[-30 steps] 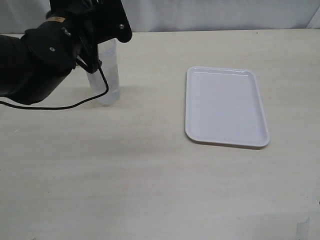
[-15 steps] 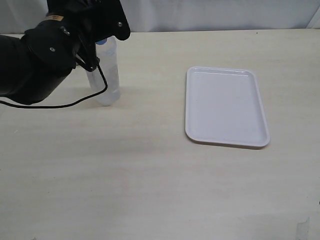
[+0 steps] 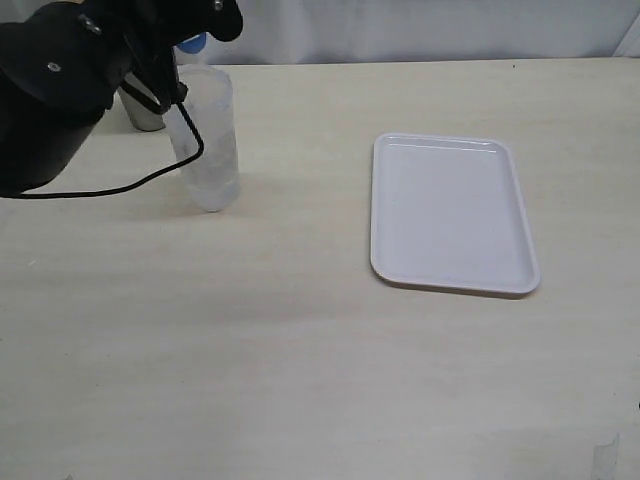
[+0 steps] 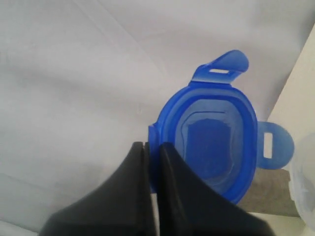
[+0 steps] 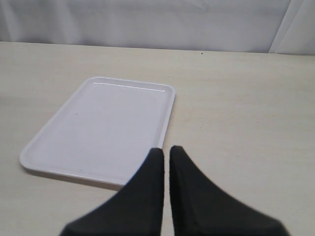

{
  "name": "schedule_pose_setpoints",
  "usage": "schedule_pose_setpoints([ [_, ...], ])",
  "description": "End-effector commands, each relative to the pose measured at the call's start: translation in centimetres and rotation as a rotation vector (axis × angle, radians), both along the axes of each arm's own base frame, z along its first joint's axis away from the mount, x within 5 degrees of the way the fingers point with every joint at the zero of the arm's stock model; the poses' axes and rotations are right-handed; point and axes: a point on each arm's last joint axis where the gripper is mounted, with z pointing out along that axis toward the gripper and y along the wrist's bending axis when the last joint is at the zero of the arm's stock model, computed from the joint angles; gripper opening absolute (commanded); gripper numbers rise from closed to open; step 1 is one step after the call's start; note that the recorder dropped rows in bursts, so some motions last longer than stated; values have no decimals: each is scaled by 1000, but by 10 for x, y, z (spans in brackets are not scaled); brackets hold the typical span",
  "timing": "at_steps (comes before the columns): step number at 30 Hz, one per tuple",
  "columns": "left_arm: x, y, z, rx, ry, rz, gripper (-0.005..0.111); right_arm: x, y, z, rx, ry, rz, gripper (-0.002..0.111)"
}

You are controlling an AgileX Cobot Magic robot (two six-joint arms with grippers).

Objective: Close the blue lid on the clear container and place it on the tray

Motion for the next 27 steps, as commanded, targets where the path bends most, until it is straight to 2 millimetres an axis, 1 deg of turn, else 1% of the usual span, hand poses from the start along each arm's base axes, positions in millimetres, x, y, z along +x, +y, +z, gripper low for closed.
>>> schedule_pose_setpoints([
  [1, 5, 8, 3, 16, -15, 3, 0, 0, 0, 0, 4, -13, 2, 4],
  [4, 13, 21, 4, 6, -29, 17, 0, 0, 0, 0, 4, -13, 2, 4],
  [7, 22, 34, 5, -44, -36, 17, 0, 0, 0, 0, 4, -13, 2, 4],
  [12, 33, 49, -1, -119, 23, -24, 0, 0, 0, 0, 4, -13, 2, 4],
  [16, 36, 45, -11, -117, 93, -108, 0, 0, 0, 0, 4, -13, 2, 4],
  [21, 41, 42, -20, -99, 103, -118, 0, 0, 0, 0, 4, -13, 2, 4],
  [24, 42, 44, -16, -128, 47, -89, 0, 0, 0, 0, 4, -13, 2, 4],
  [25, 43, 46, -13, -141, 5, -74, 0, 0, 0, 0, 4, -13, 2, 4],
  [27, 43, 44, -12, -115, -14, -98, 0, 0, 0, 0, 4, -13, 2, 4],
])
